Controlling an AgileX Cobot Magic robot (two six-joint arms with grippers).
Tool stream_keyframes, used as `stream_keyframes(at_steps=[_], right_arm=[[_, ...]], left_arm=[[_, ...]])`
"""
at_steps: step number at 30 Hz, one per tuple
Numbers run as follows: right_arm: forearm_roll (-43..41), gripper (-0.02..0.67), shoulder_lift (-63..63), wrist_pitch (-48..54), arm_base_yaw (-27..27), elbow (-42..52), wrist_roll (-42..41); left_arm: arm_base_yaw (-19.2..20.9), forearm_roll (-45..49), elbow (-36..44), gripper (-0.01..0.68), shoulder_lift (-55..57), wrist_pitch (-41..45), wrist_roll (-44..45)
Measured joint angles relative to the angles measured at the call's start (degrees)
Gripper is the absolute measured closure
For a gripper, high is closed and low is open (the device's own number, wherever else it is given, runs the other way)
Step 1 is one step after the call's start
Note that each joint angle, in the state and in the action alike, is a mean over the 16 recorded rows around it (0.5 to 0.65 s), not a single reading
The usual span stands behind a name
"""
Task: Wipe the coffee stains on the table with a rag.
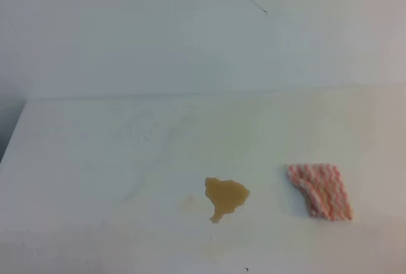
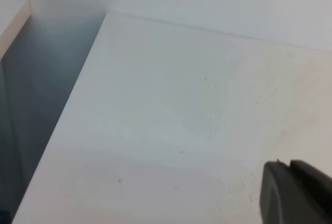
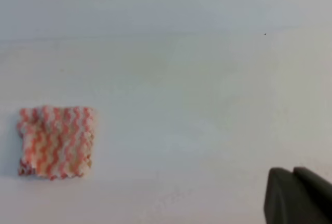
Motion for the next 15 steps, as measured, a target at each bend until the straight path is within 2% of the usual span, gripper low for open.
stream_keyframes(at_steps=[15], right_arm=[[0.0,0.651,0.3,0.2,0.0,-0.3,-0.2]], left_arm=[[0.0,0.0,0.5,0.674,0.0,0.1,0.0]])
